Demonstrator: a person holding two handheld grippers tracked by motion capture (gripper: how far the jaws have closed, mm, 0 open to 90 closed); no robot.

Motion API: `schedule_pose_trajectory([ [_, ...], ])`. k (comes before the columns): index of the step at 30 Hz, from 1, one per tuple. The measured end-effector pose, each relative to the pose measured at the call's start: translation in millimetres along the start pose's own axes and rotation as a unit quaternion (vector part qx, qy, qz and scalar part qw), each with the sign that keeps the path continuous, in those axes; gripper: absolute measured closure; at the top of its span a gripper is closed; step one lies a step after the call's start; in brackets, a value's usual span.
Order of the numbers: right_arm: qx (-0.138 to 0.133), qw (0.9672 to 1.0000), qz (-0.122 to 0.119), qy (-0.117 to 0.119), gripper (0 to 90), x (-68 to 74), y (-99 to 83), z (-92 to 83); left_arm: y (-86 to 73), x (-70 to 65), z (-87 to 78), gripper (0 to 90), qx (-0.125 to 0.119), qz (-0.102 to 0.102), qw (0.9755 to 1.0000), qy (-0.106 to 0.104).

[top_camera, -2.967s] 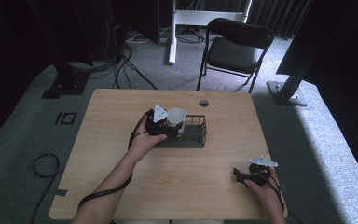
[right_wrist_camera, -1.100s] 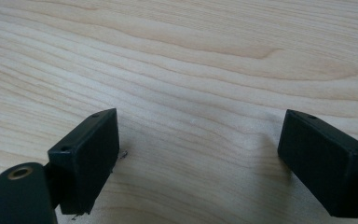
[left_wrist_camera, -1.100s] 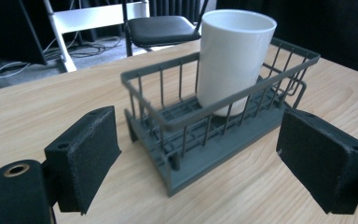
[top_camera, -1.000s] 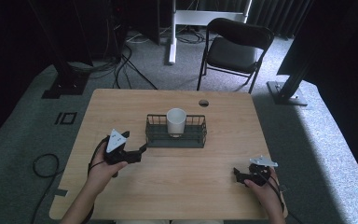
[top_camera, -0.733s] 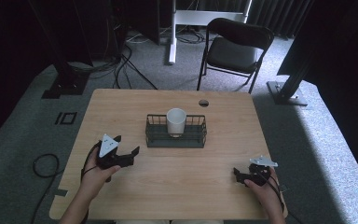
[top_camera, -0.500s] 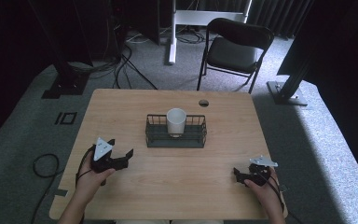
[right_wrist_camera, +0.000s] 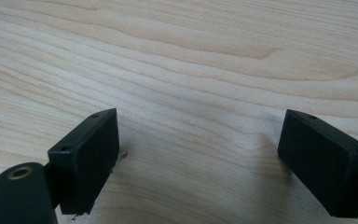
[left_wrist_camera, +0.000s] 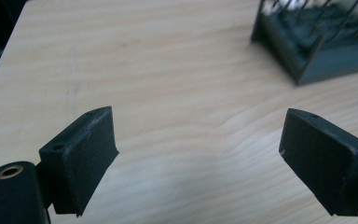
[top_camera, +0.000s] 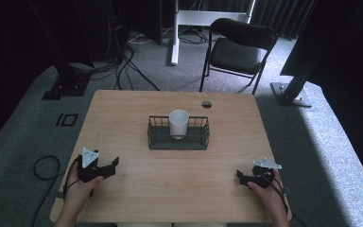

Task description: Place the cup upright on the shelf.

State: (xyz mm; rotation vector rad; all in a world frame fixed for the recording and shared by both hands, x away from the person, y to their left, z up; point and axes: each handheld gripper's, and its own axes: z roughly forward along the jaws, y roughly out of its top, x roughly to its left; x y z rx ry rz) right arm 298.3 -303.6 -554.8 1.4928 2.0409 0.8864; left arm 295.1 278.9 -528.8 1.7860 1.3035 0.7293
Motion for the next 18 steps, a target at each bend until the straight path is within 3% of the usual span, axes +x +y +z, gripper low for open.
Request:
schedule_pose_trajectory([
  [3,0.0,1.0,0.0,0.0,12.2,0.0,0.0,0.0,-5.8,2.3,1.2,11.3,0.026,0.008,0.9996,-0.002],
  [10,0.0,1.0,0.0,0.0,12.2,0.0,0.0,0.0,-13.4,6.1,-0.6,11.3,0.053,0.011,0.9985,0.005],
  [13,0.0,1.0,0.0,0.0,12.2,0.0,0.0,0.0,-15.3,7.8,-3.2,11.3,0.065,0.001,0.9979,0.0],
  [18,0.0,1.0,0.001,0.0,12.2,0.0,0.0,0.0,-17.7,11.0,-6.0,11.3,0.081,-0.006,0.9966,0.018],
])
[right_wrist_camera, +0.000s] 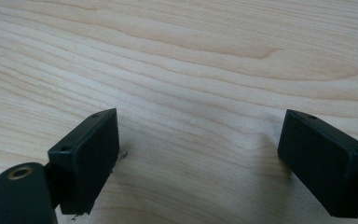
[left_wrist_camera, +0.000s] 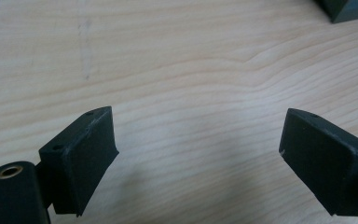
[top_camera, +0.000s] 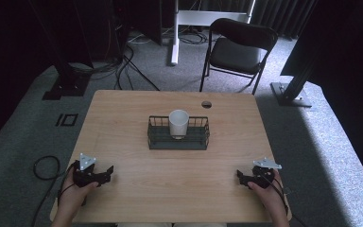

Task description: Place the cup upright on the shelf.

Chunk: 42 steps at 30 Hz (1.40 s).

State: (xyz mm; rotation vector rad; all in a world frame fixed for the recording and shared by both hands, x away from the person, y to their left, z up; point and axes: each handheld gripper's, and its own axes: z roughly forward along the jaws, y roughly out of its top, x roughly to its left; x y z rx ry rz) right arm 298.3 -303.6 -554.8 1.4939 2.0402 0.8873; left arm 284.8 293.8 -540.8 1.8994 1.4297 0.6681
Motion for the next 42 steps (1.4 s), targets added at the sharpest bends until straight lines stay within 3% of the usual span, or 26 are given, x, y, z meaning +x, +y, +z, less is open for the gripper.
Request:
schedule_pose_trajectory([
  [4,0.0,1.0,0.0,0.0,12.2,0.0,0.0,0.0,-2.3,2.2,-0.5,11.3,0.012,-0.001,0.9998,0.016],
  [6,0.0,1.0,0.0,0.0,12.2,0.0,0.0,0.0,-5.5,6.2,-1.0,11.3,0.02,-0.013,0.9992,0.032],
  [13,0.0,1.0,0.0,0.0,12.2,0.0,0.0,0.0,-10.8,10.6,0.3,10.3,0.041,-0.043,0.9967,0.055],
  [19,0.0,1.0,0.0,0.0,12.2,0.0,0.0,0.0,-11.2,7.6,1.6,10.0,0.043,-0.041,0.9967,0.055],
  [21,0.0,1.0,0.0,0.0,12.2,0.0,0.0,0.0,-11.7,6.8,2.6,9.8,0.041,-0.05,0.9966,0.05],
  [26,0.0,1.0,0.0,0.0,12.2,0.0,0.0,0.0,-11.5,3.8,3.2,9.8,0.04,-0.034,0.9981,0.033],
  [36,0.0,1.0,0.0,0.0,12.2,0.0,0.0,0.0,-11.3,2.9,3.5,9.8,0.04,-0.037,0.9979,0.036],
  [42,0.0,1.0,-0.001,0.0,12.2,0.0,0.0,0.0,-11.0,1.5,3.7,9.8,0.04,-0.022,0.9988,0.021],
])
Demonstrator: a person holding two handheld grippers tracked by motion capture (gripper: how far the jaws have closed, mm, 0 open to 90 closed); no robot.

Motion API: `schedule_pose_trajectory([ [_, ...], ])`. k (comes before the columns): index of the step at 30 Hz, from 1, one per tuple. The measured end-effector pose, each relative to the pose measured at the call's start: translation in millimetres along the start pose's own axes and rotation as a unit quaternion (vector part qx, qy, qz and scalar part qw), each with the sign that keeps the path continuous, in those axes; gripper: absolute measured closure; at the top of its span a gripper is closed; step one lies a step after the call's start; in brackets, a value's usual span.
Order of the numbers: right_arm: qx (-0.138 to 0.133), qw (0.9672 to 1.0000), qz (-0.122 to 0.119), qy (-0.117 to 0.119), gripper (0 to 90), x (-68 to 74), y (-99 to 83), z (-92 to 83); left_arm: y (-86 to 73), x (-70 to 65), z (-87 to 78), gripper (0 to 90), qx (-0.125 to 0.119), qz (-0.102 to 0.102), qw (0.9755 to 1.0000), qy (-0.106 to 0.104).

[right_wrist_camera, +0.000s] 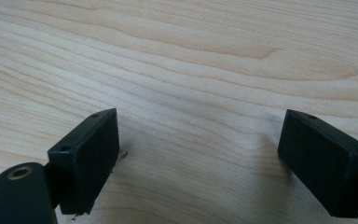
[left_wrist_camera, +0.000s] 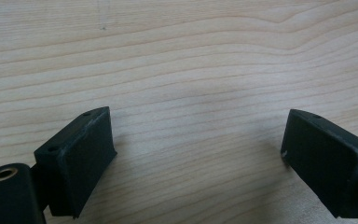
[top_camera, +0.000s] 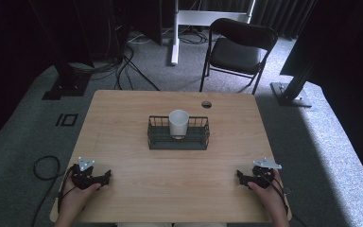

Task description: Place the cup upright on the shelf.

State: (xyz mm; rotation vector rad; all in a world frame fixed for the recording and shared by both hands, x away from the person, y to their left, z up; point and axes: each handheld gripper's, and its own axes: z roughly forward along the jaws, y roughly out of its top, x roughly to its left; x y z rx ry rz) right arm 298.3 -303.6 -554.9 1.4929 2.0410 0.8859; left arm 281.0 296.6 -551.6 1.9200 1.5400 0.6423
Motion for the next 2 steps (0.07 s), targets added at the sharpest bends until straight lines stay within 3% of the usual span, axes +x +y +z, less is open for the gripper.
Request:
schedule_pose_trajectory([
  [2,0.0,1.0,0.0,0.0,12.2,0.0,0.0,0.0,0.0,0.0,0.0,9.7,0.0,0.0,1.0,0.0],
])
